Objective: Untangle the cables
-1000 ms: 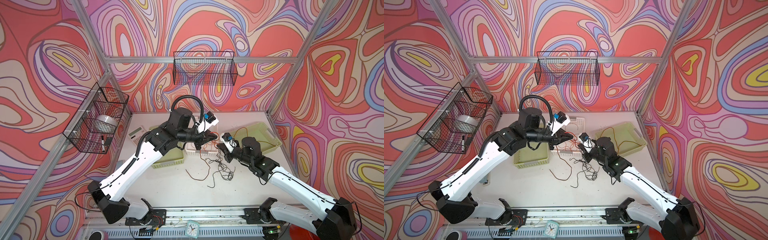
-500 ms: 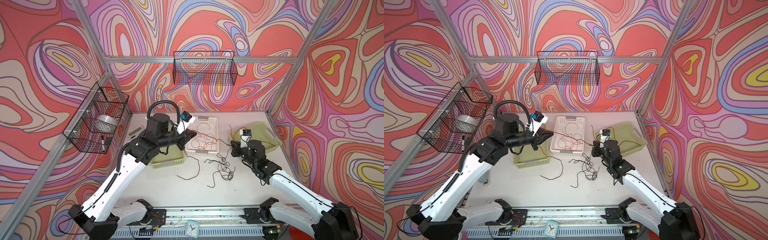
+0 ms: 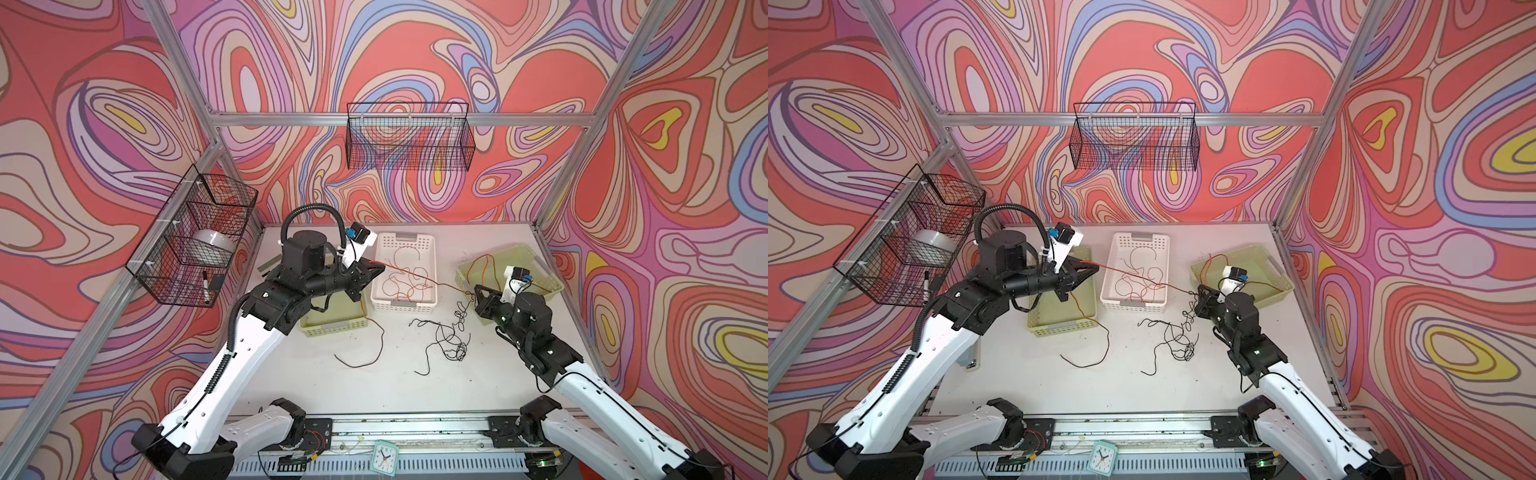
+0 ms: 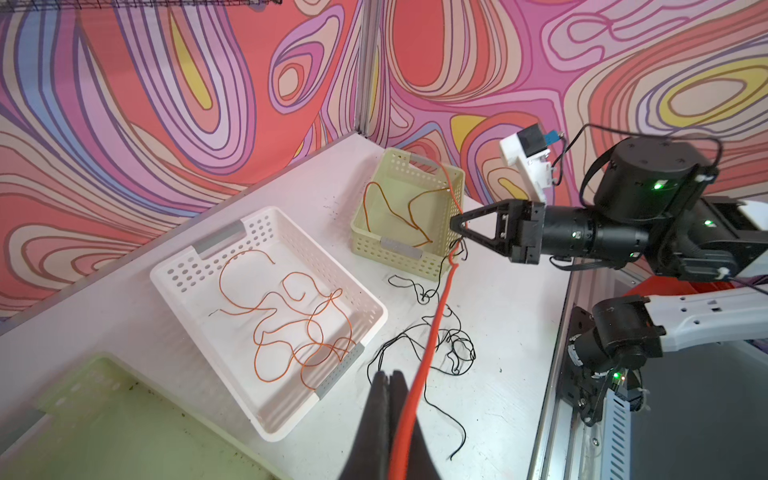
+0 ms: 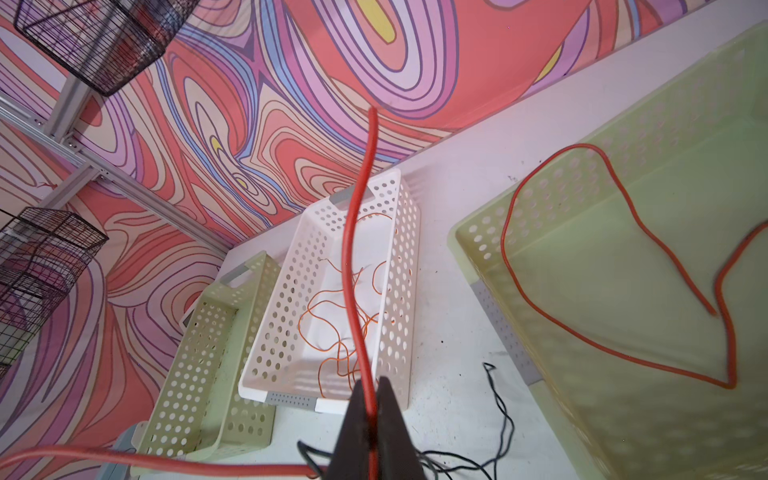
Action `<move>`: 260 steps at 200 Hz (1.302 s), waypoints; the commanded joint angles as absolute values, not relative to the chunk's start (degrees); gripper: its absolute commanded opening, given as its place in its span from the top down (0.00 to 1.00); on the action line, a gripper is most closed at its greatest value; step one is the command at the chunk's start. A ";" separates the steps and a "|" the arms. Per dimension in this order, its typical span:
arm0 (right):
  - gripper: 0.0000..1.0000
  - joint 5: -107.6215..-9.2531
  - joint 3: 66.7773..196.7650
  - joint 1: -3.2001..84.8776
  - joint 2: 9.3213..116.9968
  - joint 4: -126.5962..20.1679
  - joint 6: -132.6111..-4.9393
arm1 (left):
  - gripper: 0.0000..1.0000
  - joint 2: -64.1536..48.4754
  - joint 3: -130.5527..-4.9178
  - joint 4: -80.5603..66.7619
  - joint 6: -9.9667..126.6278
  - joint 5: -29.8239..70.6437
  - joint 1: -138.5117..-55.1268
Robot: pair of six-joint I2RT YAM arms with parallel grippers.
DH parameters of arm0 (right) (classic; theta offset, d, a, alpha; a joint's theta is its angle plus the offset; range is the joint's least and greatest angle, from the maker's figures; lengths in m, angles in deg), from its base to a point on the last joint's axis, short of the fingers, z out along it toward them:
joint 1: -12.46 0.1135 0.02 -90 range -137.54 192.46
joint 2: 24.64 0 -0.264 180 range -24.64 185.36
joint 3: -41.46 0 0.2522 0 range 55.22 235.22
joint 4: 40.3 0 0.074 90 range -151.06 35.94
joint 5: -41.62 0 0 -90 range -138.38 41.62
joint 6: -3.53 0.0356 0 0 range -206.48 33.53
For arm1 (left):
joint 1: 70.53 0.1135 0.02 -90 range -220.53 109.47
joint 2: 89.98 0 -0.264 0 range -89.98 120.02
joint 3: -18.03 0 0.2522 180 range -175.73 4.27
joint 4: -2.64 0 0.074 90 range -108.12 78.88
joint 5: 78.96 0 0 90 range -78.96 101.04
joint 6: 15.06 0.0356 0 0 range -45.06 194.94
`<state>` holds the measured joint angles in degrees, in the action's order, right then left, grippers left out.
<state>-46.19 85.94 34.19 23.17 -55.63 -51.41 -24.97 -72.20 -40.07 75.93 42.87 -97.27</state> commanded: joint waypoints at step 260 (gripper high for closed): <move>0.47 -12.04 110.72 43.66 18.77 -92.75 -57.19 | 1.00 9.24 -124.95 -27.96 63.24 46.75 -108.27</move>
<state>-25.18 109.92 43.61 19.96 -78.21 -66.18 1.26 -116.09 -34.32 66.93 47.11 -106.63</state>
